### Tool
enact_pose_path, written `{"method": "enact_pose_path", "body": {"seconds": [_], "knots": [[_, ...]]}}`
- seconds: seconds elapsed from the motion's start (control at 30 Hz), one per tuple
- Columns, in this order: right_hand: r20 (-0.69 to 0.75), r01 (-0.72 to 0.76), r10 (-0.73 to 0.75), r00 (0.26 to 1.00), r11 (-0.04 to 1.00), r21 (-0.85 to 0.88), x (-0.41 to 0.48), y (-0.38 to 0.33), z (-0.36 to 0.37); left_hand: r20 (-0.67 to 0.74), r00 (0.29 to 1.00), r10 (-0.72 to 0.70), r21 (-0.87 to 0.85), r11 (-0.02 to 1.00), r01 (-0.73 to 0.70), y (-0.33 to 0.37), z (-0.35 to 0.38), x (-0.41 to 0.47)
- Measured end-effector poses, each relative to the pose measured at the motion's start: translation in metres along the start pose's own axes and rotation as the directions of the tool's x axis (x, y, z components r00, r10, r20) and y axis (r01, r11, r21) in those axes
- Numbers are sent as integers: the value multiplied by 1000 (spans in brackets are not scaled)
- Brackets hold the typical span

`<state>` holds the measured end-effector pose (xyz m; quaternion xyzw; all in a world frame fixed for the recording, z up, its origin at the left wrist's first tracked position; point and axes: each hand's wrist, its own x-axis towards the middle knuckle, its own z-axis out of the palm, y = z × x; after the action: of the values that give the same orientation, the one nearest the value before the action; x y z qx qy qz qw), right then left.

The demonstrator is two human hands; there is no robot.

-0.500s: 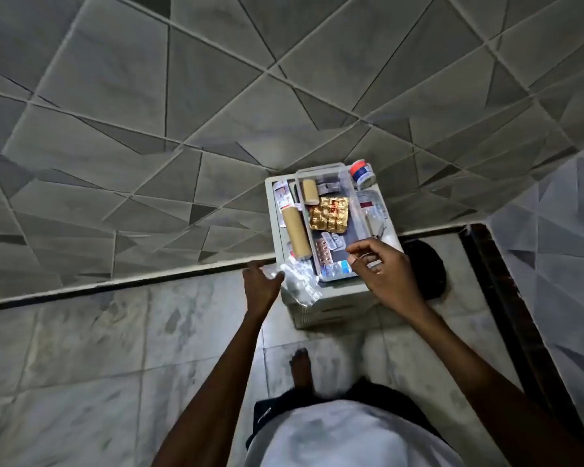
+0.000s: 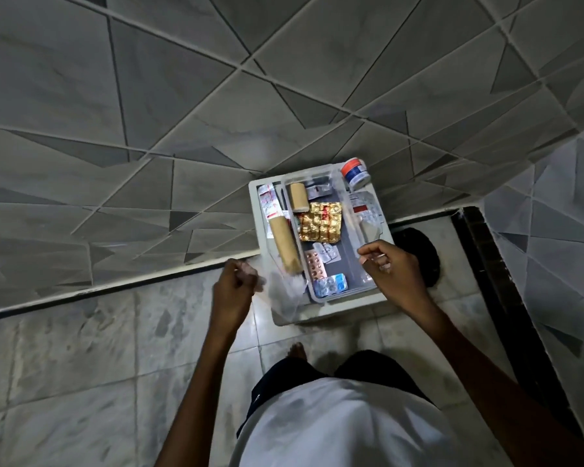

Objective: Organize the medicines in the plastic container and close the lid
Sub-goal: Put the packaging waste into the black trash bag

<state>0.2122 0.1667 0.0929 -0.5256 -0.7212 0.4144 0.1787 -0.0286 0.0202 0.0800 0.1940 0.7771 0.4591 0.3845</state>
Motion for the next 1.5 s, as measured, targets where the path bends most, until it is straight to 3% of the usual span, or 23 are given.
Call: {"method": "enact_pose_path", "body": {"seconds": [0.17,0.27,0.5,0.67,0.83,1.03,1.1,1.3,1.5], "knots": [[-133,-210,206,969,977,-18,46,38,-20,47,992,114,-3,993,-114,40,18,10],[-78,-266,258,963,958,-109,75,62,-21,92,986,139,72,987,-146,54,46,16],[50,-111,135,990,938,-327,110,81,-9,104,971,214,226,946,-232,75,101,13],[119,-76,126,985,931,-356,121,84,-1,46,978,204,209,955,-210,85,125,1],[177,-62,109,978,965,-254,128,92,6,-19,974,226,210,953,-217,90,131,-8],[109,-146,164,980,976,-160,136,87,-2,-9,968,251,187,951,-245,97,129,-5],[108,-195,207,972,975,-107,139,82,-13,25,968,249,179,952,-249,101,129,1],[130,-314,286,949,882,350,122,67,-88,171,957,236,138,956,-261,119,160,30],[-121,-364,451,884,828,426,107,138,-163,397,893,212,194,931,-308,132,280,63]]}}
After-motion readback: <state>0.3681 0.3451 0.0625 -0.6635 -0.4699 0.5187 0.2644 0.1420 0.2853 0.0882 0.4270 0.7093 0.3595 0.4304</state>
